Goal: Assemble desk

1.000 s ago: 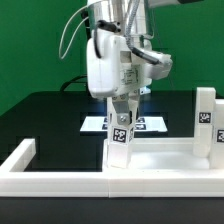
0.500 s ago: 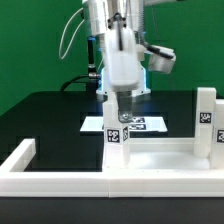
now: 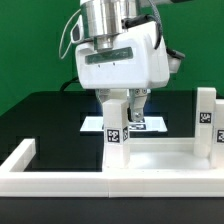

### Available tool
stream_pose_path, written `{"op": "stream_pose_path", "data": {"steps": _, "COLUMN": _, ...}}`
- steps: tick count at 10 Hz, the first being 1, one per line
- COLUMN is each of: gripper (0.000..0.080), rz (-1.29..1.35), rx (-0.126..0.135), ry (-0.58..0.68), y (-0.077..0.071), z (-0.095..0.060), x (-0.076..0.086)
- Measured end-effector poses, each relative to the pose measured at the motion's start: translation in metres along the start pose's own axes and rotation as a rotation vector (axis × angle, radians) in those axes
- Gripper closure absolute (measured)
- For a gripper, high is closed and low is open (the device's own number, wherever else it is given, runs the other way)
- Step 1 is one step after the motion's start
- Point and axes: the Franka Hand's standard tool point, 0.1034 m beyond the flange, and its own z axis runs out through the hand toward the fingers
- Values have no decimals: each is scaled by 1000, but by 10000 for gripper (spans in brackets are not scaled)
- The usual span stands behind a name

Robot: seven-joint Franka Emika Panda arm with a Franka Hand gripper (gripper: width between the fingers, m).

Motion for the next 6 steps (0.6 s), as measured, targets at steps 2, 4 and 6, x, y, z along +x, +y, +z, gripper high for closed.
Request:
{"op": "stream_pose_path", "data": {"steps": 2, "gripper": 150, "rz": -315, "rx": -18, "ry": 13, "y": -4, "z": 0, "x": 9}}
{"op": "stream_pose_path", "data": {"steps": 4, "gripper": 401, "rz": -225, "rx": -17, "ry": 12, "y": -3, "z": 1, "x": 8}}
{"op": "stream_pose_path", "data": {"steps": 6, "gripper": 509, "rz": -213, "rx": -20, "ry": 13, "y": -1, "z": 2, "x": 9}}
